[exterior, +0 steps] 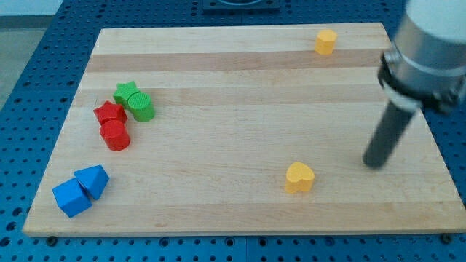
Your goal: Move the the yellow heart towards the center of the board
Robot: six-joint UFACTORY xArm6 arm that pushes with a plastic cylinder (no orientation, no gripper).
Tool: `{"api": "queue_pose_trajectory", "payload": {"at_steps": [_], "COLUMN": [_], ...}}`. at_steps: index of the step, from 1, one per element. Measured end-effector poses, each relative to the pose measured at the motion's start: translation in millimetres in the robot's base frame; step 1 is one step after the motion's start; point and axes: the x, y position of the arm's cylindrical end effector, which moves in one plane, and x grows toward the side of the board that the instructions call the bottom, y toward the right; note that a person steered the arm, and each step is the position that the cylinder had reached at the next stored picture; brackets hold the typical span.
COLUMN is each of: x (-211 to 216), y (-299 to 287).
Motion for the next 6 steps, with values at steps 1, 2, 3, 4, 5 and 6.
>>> {"api": "queue_pose_trajectory", "payload": {"at_steps": [1, 2, 3, 4, 5, 6], "x": [19.8, 7.9, -2.5, 17.8, 18.1, 6.6], "y": [-65.4, -103.3, -111.0, -109.6, -112.0, -128.2]}}
